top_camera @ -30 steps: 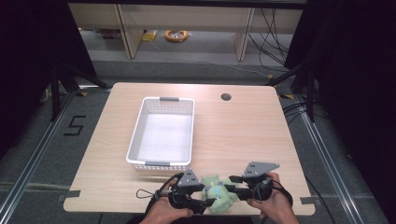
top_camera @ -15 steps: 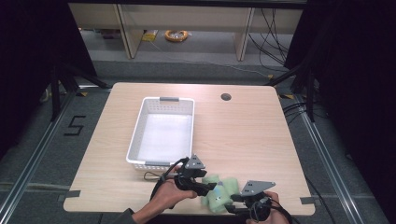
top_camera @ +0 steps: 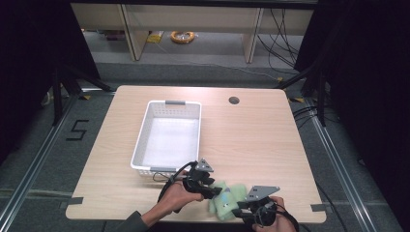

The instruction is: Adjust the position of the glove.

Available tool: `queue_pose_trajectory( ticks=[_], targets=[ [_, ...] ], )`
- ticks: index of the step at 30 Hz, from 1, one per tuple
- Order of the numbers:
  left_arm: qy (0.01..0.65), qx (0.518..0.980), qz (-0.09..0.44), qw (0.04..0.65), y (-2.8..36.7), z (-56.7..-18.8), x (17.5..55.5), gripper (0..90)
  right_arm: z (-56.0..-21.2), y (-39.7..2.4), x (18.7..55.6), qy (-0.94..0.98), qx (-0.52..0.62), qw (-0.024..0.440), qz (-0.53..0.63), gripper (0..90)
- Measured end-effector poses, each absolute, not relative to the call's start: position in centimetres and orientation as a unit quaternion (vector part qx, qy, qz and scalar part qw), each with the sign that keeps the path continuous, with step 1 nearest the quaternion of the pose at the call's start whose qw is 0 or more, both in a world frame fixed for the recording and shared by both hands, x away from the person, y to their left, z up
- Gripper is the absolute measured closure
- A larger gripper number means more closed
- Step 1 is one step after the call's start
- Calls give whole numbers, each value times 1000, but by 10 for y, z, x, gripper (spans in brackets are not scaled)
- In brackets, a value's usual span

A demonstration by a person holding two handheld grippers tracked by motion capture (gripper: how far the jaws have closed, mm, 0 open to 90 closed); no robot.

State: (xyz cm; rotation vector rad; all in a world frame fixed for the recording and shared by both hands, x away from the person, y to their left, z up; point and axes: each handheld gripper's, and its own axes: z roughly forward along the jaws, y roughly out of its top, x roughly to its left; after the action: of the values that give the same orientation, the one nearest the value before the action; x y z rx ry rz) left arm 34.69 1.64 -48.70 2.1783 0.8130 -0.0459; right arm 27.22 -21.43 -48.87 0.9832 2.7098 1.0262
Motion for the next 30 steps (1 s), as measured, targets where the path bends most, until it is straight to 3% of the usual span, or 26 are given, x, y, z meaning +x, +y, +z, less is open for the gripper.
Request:
queue_pose_trajectory(
  ticks=[2,3,7,19,23,30],
  targets=[
    [317,861,-19,398,19,-487,348,603,-491,-213,272,883,324,42,338,762],
    [323,858,-20,399,20,-486,347,716,-491,-214,274,884,315,44,342,804],
    [318,858,-16,402,25,-487,349,825,-487,-215,272,885,314,38,341,832],
    [320,843,-33,431,38,-473,334,863,-466,-228,277,873,306,49,377,848],
    [323,830,-43,452,38,-467,323,863,-453,-237,288,880,287,68,372,849],
    [325,822,-47,464,31,-472,313,862,-447,-243,312,898,266,58,346,850]
  ],
)
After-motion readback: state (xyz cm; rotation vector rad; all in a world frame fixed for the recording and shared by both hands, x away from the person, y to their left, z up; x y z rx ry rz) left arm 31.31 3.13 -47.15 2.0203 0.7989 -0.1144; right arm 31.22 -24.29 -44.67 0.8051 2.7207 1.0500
